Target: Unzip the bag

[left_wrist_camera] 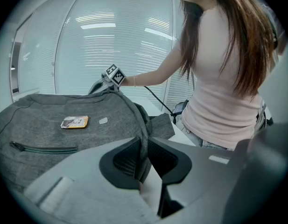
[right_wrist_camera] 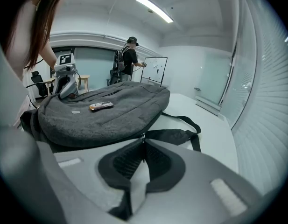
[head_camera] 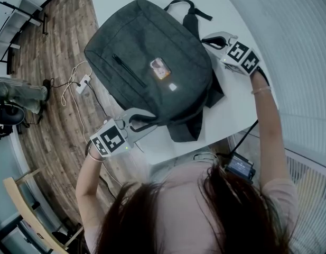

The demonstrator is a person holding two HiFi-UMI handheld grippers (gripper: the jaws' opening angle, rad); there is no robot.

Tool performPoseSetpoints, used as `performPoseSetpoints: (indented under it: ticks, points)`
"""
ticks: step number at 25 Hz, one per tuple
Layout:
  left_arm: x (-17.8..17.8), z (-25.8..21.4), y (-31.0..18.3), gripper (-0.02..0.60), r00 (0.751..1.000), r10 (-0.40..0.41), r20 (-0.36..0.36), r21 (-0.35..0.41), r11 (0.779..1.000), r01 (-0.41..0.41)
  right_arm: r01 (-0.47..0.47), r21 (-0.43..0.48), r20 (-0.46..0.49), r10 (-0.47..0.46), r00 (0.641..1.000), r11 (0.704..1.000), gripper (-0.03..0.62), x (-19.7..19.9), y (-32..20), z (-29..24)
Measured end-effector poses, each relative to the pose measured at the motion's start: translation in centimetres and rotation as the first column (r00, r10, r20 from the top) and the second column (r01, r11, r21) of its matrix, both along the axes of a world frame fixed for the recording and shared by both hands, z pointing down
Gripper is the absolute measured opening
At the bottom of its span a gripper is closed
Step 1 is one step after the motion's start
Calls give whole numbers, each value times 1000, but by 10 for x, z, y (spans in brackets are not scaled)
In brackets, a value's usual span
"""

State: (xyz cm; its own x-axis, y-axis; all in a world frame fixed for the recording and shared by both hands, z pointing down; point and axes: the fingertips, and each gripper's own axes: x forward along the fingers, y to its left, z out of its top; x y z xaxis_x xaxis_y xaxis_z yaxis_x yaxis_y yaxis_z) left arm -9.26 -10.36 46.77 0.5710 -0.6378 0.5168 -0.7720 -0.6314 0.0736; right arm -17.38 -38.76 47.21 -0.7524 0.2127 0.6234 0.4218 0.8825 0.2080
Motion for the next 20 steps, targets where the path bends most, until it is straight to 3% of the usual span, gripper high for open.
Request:
performPoseSetpoints:
  ticks: [20]
  points:
    - [0,7,-2,64,1000,6,-6,-32,999,-6,48,-15,-22,-48,999,999,25,-35,-6,7]
